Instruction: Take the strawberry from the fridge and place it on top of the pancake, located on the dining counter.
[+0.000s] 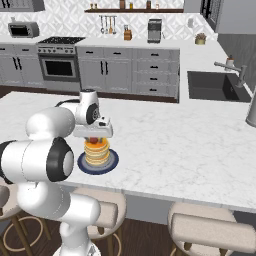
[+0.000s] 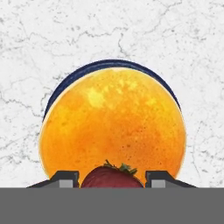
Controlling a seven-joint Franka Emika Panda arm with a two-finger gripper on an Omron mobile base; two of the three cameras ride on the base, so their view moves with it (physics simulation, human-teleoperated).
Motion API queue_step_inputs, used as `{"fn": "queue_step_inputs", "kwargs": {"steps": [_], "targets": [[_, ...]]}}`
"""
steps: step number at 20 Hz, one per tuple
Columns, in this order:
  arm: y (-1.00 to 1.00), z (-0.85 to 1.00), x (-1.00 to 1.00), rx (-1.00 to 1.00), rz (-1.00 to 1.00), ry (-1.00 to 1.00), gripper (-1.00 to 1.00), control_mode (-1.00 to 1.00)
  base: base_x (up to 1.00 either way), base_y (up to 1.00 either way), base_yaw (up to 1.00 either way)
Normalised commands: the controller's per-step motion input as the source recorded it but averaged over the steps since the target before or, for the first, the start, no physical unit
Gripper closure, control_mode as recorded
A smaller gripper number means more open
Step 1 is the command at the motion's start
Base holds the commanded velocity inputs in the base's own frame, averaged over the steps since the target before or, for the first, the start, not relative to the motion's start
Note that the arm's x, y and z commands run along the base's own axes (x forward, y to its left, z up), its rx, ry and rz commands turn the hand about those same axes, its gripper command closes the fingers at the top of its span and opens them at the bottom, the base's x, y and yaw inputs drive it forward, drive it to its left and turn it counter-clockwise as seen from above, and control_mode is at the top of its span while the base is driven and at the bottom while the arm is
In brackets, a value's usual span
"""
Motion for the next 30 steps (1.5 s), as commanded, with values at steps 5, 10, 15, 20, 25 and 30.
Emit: {"fn": "queue_step_inputs", "kwargs": {"steps": [5, 10, 15, 20, 25, 30], "targets": [[0.0, 0.0, 0.0, 0.0, 0.0, 0.0, -1.0, -1.0, 0.0, 0.0, 0.0], [0.0, 0.04, 0.0, -0.01, 0.0, 0.0, -1.0, -1.0, 0.0, 0.0, 0.0], [-0.01, 0.68, -0.03, 0.0, 0.0, -0.01, -1.0, -1.0, 0.0, 0.0, 0.0], [0.06, 0.98, -0.43, 0.0, 0.0, -0.07, -1.0, -1.0, 0.0, 0.0, 0.0], [0.37, 0.71, -0.96, 0.0, 0.0, -0.14, -1.0, -1.0, 0.0, 0.0, 0.0], [0.6, 0.03, -1.0, 0.0, 0.0, -0.13, -1.0, -1.0, 0.0, 0.0, 0.0]]}}
